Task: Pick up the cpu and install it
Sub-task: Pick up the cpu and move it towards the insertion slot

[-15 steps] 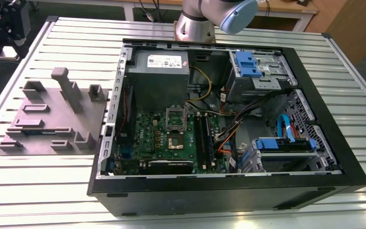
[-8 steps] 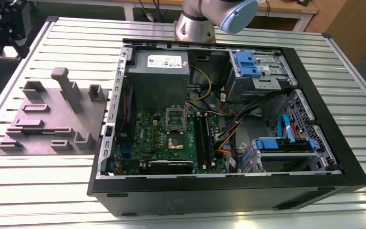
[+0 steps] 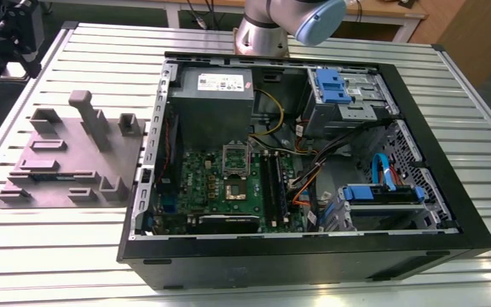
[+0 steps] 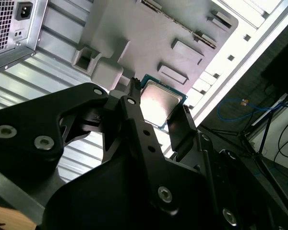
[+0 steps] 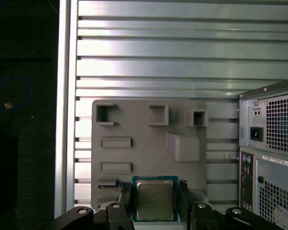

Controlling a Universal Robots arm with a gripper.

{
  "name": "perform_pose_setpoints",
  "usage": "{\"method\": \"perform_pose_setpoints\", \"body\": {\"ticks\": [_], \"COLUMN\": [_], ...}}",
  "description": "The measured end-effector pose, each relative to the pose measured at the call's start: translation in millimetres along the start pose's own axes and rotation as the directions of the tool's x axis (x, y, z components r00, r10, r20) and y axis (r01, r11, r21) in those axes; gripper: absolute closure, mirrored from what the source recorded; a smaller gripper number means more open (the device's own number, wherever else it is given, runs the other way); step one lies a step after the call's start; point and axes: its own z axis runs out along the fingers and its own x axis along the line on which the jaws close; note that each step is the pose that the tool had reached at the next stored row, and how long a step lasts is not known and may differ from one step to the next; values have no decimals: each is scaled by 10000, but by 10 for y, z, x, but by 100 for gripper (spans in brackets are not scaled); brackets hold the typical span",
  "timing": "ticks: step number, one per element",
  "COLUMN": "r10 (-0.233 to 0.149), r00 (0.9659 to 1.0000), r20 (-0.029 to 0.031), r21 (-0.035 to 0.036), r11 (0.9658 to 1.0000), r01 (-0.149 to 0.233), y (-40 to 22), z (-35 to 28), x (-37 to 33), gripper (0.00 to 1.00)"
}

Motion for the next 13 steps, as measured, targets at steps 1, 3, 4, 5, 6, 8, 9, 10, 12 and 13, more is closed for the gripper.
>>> {"method": "perform_pose_setpoints", "body": {"ticks": [1,3,4,5,6,8,9,10,12,13], "r10": [0,-1,-1,0,-1,0,0,0,-1,0], "r00": [10000,10000,10000,10000,10000,10000,10000,10000,10000,10000], "r20": [0,0,0,-1,-1,0,0,0,-1,-1], "r21": [0,0,0,1,0,0,0,0,1,0], "r11": [10000,10000,10000,10000,10000,10000,10000,10000,10000,10000], "r01": [0,1,1,0,1,0,0,0,1,0], "y": [0,0,0,0,0,0,0,0,0,0], "z": [0,0,0,-1,0,0,0,0,0,0], "x": [-4,-11,-13,-15,-17,-20,-21,-23,-26,-28], "gripper": [53,53,53,53,53,53,53,53,53,53]}}
